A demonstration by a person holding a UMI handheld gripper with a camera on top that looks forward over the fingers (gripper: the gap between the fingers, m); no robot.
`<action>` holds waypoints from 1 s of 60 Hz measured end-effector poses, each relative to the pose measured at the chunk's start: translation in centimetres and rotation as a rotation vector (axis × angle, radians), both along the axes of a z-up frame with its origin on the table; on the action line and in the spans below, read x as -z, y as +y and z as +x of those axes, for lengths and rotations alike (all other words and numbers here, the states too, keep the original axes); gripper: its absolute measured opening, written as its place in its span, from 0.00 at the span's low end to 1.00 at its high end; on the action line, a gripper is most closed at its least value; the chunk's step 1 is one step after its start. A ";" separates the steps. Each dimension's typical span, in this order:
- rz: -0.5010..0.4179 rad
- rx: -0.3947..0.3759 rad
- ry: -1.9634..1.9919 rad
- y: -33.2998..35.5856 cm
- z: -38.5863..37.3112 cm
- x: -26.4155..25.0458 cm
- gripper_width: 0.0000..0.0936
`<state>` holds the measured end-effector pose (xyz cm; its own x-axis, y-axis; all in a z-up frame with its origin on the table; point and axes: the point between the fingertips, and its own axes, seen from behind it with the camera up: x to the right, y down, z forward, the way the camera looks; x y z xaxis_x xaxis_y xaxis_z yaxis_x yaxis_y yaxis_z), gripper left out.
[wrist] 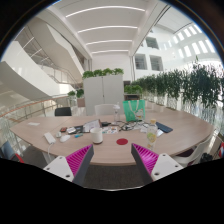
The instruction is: Pour water
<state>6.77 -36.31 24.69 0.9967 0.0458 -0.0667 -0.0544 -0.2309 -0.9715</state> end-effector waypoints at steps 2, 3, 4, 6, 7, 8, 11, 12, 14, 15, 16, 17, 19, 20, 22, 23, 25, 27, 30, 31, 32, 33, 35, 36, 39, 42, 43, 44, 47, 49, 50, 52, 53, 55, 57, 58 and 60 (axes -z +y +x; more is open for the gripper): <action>0.004 0.024 -0.017 1.4 2.4 1.3 0.90; 0.002 0.033 -0.022 2.1 3.6 1.9 0.90; 0.000 0.041 -0.023 2.8 4.6 2.6 0.90; -0.003 0.053 -0.019 4.5 6.5 3.7 0.90; 0.000 0.057 -0.016 5.7 7.6 4.3 0.90; 0.005 0.064 -0.015 6.3 8.5 4.6 0.90; 0.025 0.090 -0.015 9.5 11.7 5.8 0.90; 0.032 0.097 -0.016 10.4 12.6 6.2 0.89; 0.039 0.111 -0.020 12.2 14.4 7.1 0.89; 0.041 0.116 -0.024 13.2 15.3 7.6 0.89; 0.044 0.120 -0.028 13.7 15.8 7.9 0.89; 0.048 0.122 -0.031 14.6 16.5 8.3 0.89; 0.050 0.125 -0.039 16.5 17.7 9.3 0.89; 0.048 0.127 -0.041 17.4 18.1 9.8 0.89; 0.045 0.126 -0.042 18.9 19.0 10.7 0.89; 0.046 0.125 -0.042 19.8 19.4 11.1 0.89; 0.052 0.125 -0.042 21.5 20.0 11.7 0.89; 0.055 0.125 -0.041 23.0 20.6 12.3 0.89; 0.047 0.128 -0.038 25.2 21.4 13.6 0.89; 0.043 0.126 -0.036 25.8 21.5 14.0 0.89; 0.040 0.125 -0.033 26.5 21.7 14.4 0.89; 0.036 0.123 -0.030 27.2 21.8 14.8 0.89; 0.031 0.118 -0.026 28.4 21.9 15.4 0.89; 0.030 0.115 -0.023 29.0 22.0 15.6 0.89; 0.040 0.109 -0.017 30.7 22.0 15.8 0.87; 0.071 0.086 -0.009 31.9 21.5 15.4 0.80; 0.079 0.075 -0.009 32.2 21.3 15.3 0.76; 0.083 0.067 -0.010 32.5 21.1 15.4 0.71; 0.057 0.065 -0.022 33.0 21.2 16.7 0.60; 0.064 0.070 -0.017 33.3 20.7 16.5 0.60; 0.068 0.073 -0.017 33.3 20.7 16.4 0.59; 0.080 0.079 -0.022 33.4 20.8 16.3 0.59; 0.087 0.081 -0.027 33.4 20.8 16.2 0.58; 0.090 0.077 -0.037 34.0 20.9 16.9 0.58; 0.077 0.079 -0.037 33.6 20.6 17.0 0.56; 0.073 0.082 -0.030 33.6 20.6 17.1 0.56; 0.052 0.089 -0.006 33.7 20.6 17.5 0.54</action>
